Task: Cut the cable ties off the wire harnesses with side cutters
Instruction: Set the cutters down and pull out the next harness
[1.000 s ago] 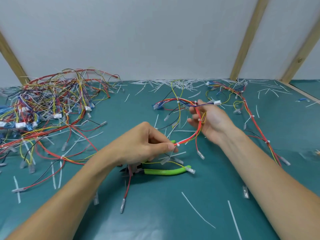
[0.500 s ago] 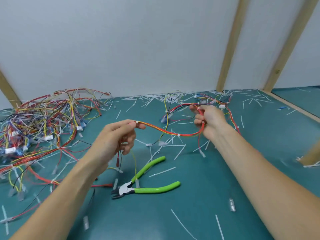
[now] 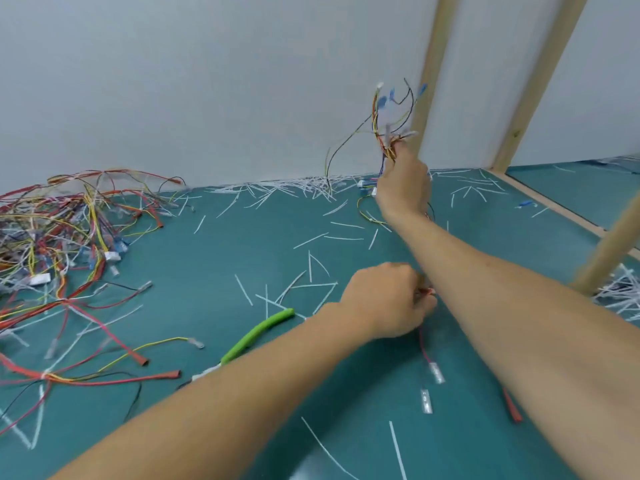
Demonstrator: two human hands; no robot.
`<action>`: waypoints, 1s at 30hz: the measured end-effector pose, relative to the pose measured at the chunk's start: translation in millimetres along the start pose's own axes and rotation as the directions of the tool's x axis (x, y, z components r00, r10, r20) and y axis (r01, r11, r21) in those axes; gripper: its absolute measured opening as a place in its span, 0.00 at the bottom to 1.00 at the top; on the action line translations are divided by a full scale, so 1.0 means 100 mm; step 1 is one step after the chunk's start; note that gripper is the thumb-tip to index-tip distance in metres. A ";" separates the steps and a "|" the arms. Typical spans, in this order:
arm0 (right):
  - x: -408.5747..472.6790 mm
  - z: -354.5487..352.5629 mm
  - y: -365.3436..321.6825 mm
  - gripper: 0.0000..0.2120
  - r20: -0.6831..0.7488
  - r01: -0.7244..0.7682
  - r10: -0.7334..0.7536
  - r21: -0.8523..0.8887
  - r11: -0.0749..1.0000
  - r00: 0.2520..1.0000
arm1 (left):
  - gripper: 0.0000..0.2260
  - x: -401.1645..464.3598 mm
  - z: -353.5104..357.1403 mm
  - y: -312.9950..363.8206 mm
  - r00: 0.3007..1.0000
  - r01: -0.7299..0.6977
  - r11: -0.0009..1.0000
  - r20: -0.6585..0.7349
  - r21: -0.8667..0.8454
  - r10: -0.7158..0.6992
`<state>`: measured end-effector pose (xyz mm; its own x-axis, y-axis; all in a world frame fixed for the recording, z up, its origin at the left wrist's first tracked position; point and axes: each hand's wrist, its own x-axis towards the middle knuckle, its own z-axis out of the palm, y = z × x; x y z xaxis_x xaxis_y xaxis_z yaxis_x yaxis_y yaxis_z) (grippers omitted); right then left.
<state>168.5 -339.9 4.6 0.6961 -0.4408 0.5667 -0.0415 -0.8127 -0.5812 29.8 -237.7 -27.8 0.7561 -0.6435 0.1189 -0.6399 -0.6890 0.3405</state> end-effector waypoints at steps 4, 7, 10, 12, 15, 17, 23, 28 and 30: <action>-0.14 -0.02 0.55 0.17 0.287 0.026 0.065 -0.303 0.952 0.956 | 0.11 0.14 0.03 0.09 0.947 -0.164 0.957 0.234 -0.239 0.221; -0.26 -0.03 0.67 0.14 0.379 0.096 0.087 -0.437 0.894 0.921 | 0.13 0.08 -0.18 -0.15 0.941 -0.067 0.928 0.287 -0.367 0.182; -0.25 -0.01 0.57 0.16 0.391 0.076 0.122 -0.455 0.887 0.912 | 0.11 -0.12 -0.46 -0.56 0.981 0.056 0.876 0.190 -0.479 0.041; -0.24 -0.01 0.43 0.23 0.322 -0.066 0.188 -0.355 0.933 0.928 | 0.08 -0.31 -0.64 -0.84 0.990 0.128 0.851 0.112 -0.509 -0.082; -0.30 0.01 0.09 0.34 0.183 -0.147 0.175 -0.157 0.977 0.967 | 0.09 -0.60 -0.83 -1.24 0.967 0.228 0.860 0.000 -0.456 -0.257; -0.45 0.09 -0.19 0.37 0.165 -0.102 0.113 -0.071 0.992 0.980 | 0.10 -0.78 -0.90 -1.45 0.935 0.299 0.864 -0.055 -0.405 -0.350; -0.86 0.44 -0.58 0.37 0.303 -0.014 0.039 -0.082 0.997 0.952 | 0.10 -1.25 -1.04 -1.82 0.879 0.405 0.863 -0.133 -0.301 -0.458; -0.68 0.43 0.09 0.19 0.409 0.031 0.110 -0.323 0.946 0.906 | 0.10 -1.63 -1.23 -2.05 0.869 0.426 0.882 -0.180 -0.200 -0.461; -0.53 0.32 0.31 0.17 0.330 -0.007 0.134 -0.359 0.933 0.935 | 0.10 -1.73 -1.28 -2.13 0.862 0.431 0.887 -0.216 -0.165 -0.459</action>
<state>153.3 -329.8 -62.5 0.8812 -0.3954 0.2591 -0.3011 -0.8920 -0.3370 52.8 63.8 -1.4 0.9749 -0.1664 0.1478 -0.2191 -0.8337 0.5068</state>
